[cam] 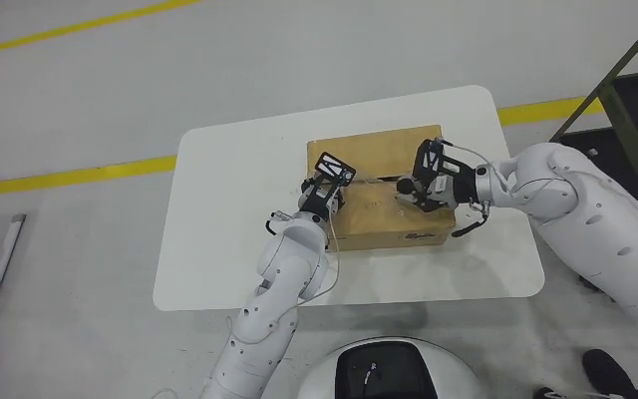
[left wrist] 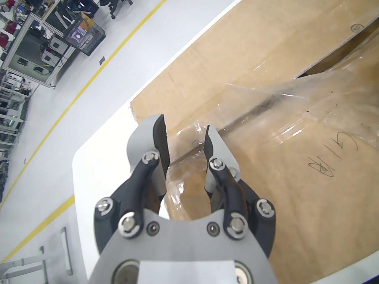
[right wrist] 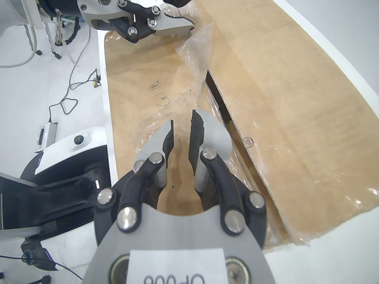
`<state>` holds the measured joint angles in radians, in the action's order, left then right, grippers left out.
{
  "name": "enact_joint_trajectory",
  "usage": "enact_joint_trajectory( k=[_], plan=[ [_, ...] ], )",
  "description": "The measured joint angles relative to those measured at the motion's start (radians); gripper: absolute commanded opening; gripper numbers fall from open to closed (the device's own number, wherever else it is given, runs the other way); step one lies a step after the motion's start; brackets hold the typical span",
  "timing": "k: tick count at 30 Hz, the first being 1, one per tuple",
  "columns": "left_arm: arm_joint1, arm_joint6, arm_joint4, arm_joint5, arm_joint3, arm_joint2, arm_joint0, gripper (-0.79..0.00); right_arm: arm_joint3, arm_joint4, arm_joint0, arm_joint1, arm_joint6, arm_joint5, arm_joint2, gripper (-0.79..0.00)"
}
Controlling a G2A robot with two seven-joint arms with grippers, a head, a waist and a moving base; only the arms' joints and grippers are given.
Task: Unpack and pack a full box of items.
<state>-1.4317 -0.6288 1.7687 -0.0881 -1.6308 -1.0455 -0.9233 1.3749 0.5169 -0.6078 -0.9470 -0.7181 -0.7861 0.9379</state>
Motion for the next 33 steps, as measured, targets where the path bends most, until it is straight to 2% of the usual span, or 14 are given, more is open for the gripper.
enact_joint_trajectory(
  k=[3,16,18,20,21,22,26,33],
  plan=[
    [-0.002,0.002,0.002,-0.002,0.0,-0.002,-0.001,-0.514,-0.014,-0.018,0.015,-0.004,-0.018,0.009,-0.009,-0.48],
    [-0.009,-0.001,0.012,-0.005,-0.004,-0.007,-0.008,-0.511,-0.078,0.01,0.083,-0.033,-0.006,-0.006,-0.072,-0.511],
    [-0.01,-0.002,0.012,-0.005,-0.005,-0.009,-0.009,-0.511,-0.095,0.009,0.096,-0.041,-0.003,-0.013,-0.089,-0.545],
    [-0.011,-0.003,0.012,-0.006,-0.005,-0.01,-0.01,-0.511,-0.11,0.009,0.109,-0.048,-0.001,-0.018,-0.102,-0.659],
    [-0.012,-0.003,0.013,-0.006,-0.005,-0.01,-0.01,-0.514,-0.12,0.01,0.117,-0.052,0.001,-0.02,-0.11,-0.686],
    [-0.012,-0.002,0.013,-0.007,-0.005,-0.011,-0.011,-0.514,-0.126,0.012,0.123,-0.055,0.002,-0.022,-0.115,-0.779],
    [-0.014,0.0,0.015,-0.007,-0.003,-0.014,-0.011,-0.517,-0.146,0.039,0.149,-0.065,0.002,-0.021,-0.131,-0.785],
    [-0.017,0.002,0.02,-0.01,-0.004,-0.02,-0.013,-0.502,-0.085,0.215,0.187,-0.06,-0.012,0.012,-0.122,-0.785]
  ],
)
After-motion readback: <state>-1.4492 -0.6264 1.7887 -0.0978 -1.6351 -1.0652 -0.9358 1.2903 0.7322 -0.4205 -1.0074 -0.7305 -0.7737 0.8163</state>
